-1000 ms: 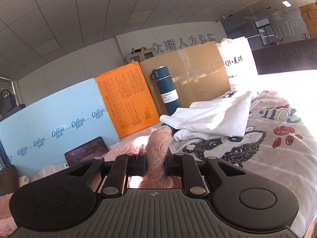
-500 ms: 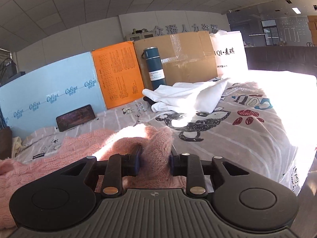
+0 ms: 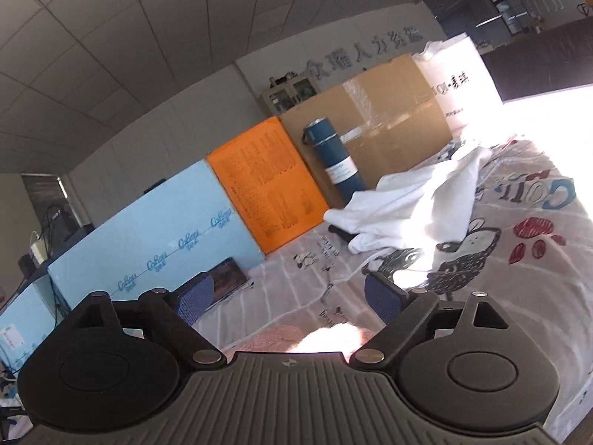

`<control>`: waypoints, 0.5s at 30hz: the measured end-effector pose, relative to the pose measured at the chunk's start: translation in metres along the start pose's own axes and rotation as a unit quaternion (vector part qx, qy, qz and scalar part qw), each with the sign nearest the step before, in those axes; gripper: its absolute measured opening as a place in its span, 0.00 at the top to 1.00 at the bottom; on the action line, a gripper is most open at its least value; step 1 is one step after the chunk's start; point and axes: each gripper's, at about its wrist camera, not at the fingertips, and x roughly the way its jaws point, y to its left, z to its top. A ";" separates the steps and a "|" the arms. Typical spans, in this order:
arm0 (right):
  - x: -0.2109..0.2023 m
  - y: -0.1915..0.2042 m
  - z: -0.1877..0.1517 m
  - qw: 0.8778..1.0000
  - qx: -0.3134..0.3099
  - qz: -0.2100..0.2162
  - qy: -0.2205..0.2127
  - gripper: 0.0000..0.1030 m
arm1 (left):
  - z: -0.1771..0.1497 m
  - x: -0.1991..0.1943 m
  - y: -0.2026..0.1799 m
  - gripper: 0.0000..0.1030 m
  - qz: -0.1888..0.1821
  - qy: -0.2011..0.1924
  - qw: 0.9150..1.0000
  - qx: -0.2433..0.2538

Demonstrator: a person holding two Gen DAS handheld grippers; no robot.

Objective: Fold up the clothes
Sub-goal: 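Carry the pink sweater with both grippers over to the bed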

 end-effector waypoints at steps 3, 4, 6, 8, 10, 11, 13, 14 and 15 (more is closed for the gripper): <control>0.049 0.016 -0.002 0.996 -0.014 0.022 0.086 0.07 | 0.000 0.030 -0.007 0.22 0.009 0.066 0.997 0.023; 0.065 0.018 -0.006 0.994 -0.020 0.011 0.109 0.07 | -0.001 0.038 -0.011 0.22 0.004 0.082 0.996 0.030; 0.092 0.021 -0.015 0.988 -0.026 -0.015 0.149 0.07 | -0.005 0.049 -0.020 0.23 -0.003 0.099 0.994 0.053; 0.106 0.025 -0.028 0.984 -0.038 -0.028 0.170 0.07 | -0.007 0.053 -0.030 0.24 -0.001 0.101 0.992 0.078; 0.111 0.030 -0.039 0.983 -0.055 -0.039 0.173 0.09 | -0.008 0.052 -0.034 0.50 -0.015 0.101 0.991 0.081; 0.108 0.035 -0.043 0.983 -0.073 -0.039 0.165 0.16 | -0.009 0.051 -0.036 0.57 -0.019 0.100 0.991 0.083; 0.101 0.044 -0.051 0.982 -0.101 -0.038 0.157 0.38 | -0.010 0.049 -0.040 0.76 -0.028 0.097 0.991 0.088; 0.096 0.047 -0.055 0.981 -0.112 -0.038 0.151 0.53 | -0.011 0.048 -0.043 0.79 -0.031 0.092 0.991 0.091; 0.092 0.049 -0.058 0.981 -0.121 -0.036 0.145 0.59 | -0.011 0.047 -0.046 0.83 -0.033 0.087 0.991 0.095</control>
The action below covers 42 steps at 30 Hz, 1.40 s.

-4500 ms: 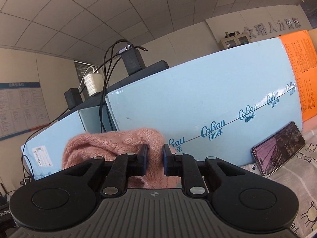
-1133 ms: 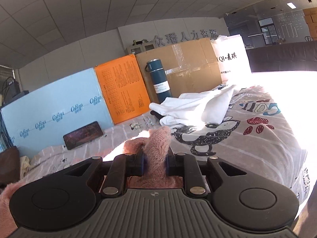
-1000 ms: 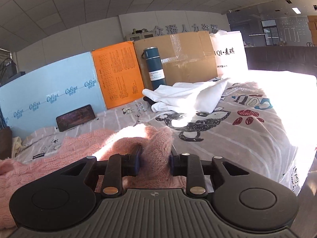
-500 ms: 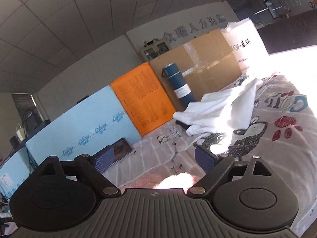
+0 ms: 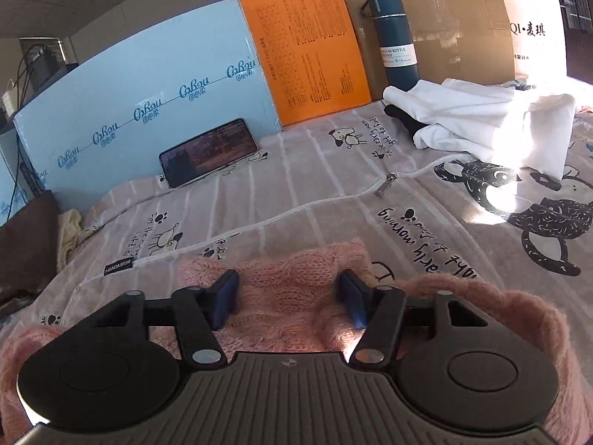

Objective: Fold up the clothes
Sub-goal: 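Carry the pink sweater with both grippers over to the bed, then lower the sweater onto the bed and open both grippers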

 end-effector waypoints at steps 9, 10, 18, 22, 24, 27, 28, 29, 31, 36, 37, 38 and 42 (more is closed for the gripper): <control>-0.056 -0.015 0.013 0.987 0.057 -0.028 -0.147 0.86 | 0.045 -0.014 -0.015 0.89 0.022 -0.119 0.989 0.080; -0.063 -0.014 0.018 0.983 0.058 -0.039 -0.173 0.86 | 0.052 -0.014 -0.014 0.89 0.035 -0.133 0.986 0.093; -0.082 0.013 0.037 0.961 0.006 -0.069 -0.266 0.85 | 0.067 -0.012 0.010 0.90 0.118 -0.132 0.977 0.117; -0.055 0.027 0.011 0.976 -0.069 -0.059 -0.196 0.79 | 0.037 -0.011 0.011 0.89 0.116 -0.078 0.981 0.138; -0.047 0.029 -0.005 0.986 -0.085 -0.021 -0.145 0.76 | 0.026 -0.012 0.012 0.89 0.104 -0.056 0.982 0.145; -0.051 0.032 -0.026 0.990 -0.103 0.037 -0.090 0.60 | 0.014 -0.014 0.013 0.84 0.089 -0.031 0.982 0.166; -0.056 0.032 -0.031 0.989 -0.110 0.048 -0.085 0.50 | 0.010 -0.015 0.013 0.83 0.084 -0.022 0.981 0.173; -0.061 0.033 -0.035 0.988 -0.117 0.059 -0.080 0.41 | 0.009 -0.017 0.013 0.81 0.079 -0.024 0.980 0.179; -0.075 0.035 -0.041 0.986 -0.121 0.078 -0.085 0.34 | 0.007 -0.025 0.015 0.60 0.063 -0.042 0.981 0.179; -0.096 0.018 -0.013 0.985 -0.044 0.105 -0.131 0.24 | 0.008 -0.037 0.007 0.27 0.044 -0.096 0.975 0.196; -0.097 0.014 -0.003 0.984 -0.024 0.109 -0.139 0.23 | 0.009 -0.036 0.005 0.26 0.043 -0.100 0.973 0.202; -0.096 0.011 0.011 0.984 -0.007 0.109 -0.142 0.22 | 0.010 -0.035 0.002 0.26 0.043 -0.103 0.972 0.208; -0.071 0.015 0.046 0.991 0.023 0.077 -0.111 0.22 | 0.014 -0.020 0.000 0.23 0.063 -0.094 0.967 0.227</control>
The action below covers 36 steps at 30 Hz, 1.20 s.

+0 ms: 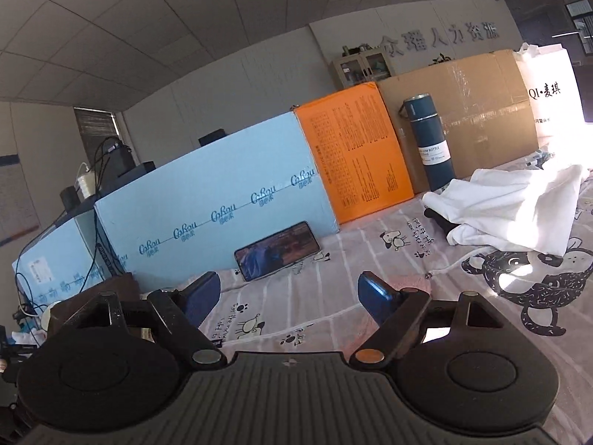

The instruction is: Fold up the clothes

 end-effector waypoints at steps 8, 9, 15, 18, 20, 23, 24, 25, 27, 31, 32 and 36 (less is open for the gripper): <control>0.103 -0.014 -0.020 0.977 -0.012 -0.129 0.167 0.25 | -0.009 0.027 0.015 0.23 0.020 0.047 0.997 -0.058; 0.107 -0.018 -0.025 0.974 -0.010 -0.140 0.179 0.26 | -0.009 0.028 0.018 0.24 0.021 0.048 0.996 -0.070; 0.084 -0.033 -0.040 0.969 -0.014 -0.190 0.155 0.86 | -0.009 0.030 0.032 0.69 -0.020 0.035 0.991 -0.131; 0.061 -0.043 -0.035 0.973 0.016 -0.202 0.111 0.94 | -0.004 0.022 0.031 0.87 -0.037 0.015 0.988 -0.150; 0.043 -0.048 -0.028 0.975 0.039 -0.207 0.065 0.95 | 0.002 0.009 0.031 0.89 -0.049 -0.011 0.984 -0.173; 0.018 -0.055 -0.016 0.974 0.078 -0.212 -0.003 0.95 | 0.017 -0.020 0.027 0.91 -0.073 -0.065 0.973 -0.207; 0.010 -0.056 -0.012 0.973 0.090 -0.212 -0.021 0.95 | 0.023 -0.027 0.023 0.91 -0.068 -0.075 0.974 -0.202; 0.004 -0.058 -0.008 0.971 0.102 -0.212 -0.040 0.95 | 0.029 -0.034 0.019 0.91 -0.062 -0.084 0.975 -0.196; -0.007 -0.060 -0.002 0.967 0.125 -0.208 -0.076 0.95 | 0.035 -0.039 0.016 0.91 -0.057 -0.082 0.977 -0.190; -0.019 -0.063 0.007 0.958 0.156 -0.206 -0.127 0.95 | 0.028 -0.015 0.019 0.90 0.001 -0.006 0.985 -0.172; -0.019 -0.064 0.007 0.956 0.160 -0.210 -0.130 0.95 | 0.022 -0.010 0.022 0.90 -0.006 0.005 0.983 -0.182; -0.020 -0.073 0.003 0.951 0.177 -0.216 -0.133 0.95 | 0.013 -0.006 0.021 0.77 -0.026 0.007 0.984 -0.175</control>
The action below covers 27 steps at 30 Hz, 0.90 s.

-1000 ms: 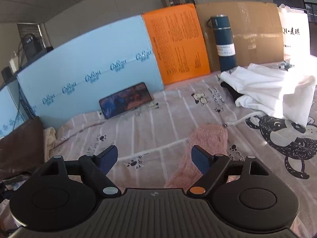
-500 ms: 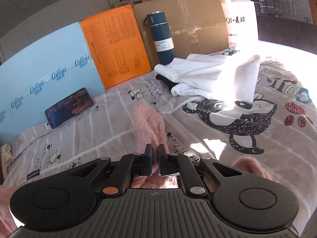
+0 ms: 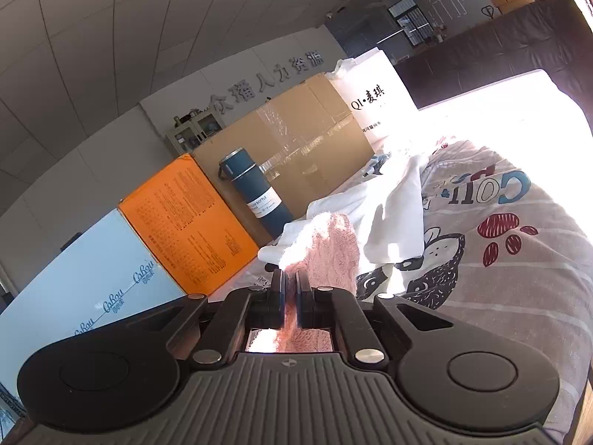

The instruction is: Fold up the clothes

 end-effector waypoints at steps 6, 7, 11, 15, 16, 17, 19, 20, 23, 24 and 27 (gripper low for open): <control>-0.001 -0.008 -0.003 1.000 0.019 -0.004 -0.005 0.95 | -0.008 0.015 -0.010 0.44 -0.001 0.014 1.000 0.025; -0.001 -0.008 -0.003 1.000 0.020 -0.004 -0.006 0.95 | -0.009 0.017 -0.012 0.75 -0.003 0.010 1.000 0.028; 0.003 -0.003 0.000 1.000 0.017 -0.005 -0.024 0.95 | 0.005 0.021 -0.013 0.91 0.053 -0.025 0.997 0.057; 0.026 0.019 0.009 0.999 -0.008 -0.027 -0.030 0.95 | 0.039 0.035 0.011 0.91 0.111 -0.050 0.990 0.067; 0.035 0.026 0.012 0.999 -0.015 -0.039 -0.029 0.95 | 0.047 0.042 0.019 0.92 0.120 -0.049 0.990 0.063; 0.044 0.032 0.014 0.998 -0.021 -0.048 -0.027 0.95 | 0.054 0.050 0.027 0.92 0.130 -0.049 0.988 0.061; 0.067 0.044 0.015 0.998 -0.034 -0.058 -0.016 0.95 | 0.064 0.071 0.047 0.92 0.139 -0.031 0.989 0.047; 0.080 0.050 0.013 0.997 -0.045 -0.065 -0.009 0.95 | 0.069 0.082 0.058 0.92 0.143 -0.022 0.989 0.040; 0.119 0.063 0.001 0.991 -0.081 -0.101 0.018 0.95 | 0.067 0.122 0.081 0.91 0.164 0.041 0.985 0.029; 0.135 0.064 -0.006 0.988 -0.093 -0.114 0.033 0.95 | 0.064 0.134 0.086 0.90 0.172 0.059 0.983 0.028; 0.174 0.059 -0.026 0.981 -0.106 -0.143 0.075 0.95 | 0.056 0.156 0.095 0.85 0.206 0.081 0.975 0.029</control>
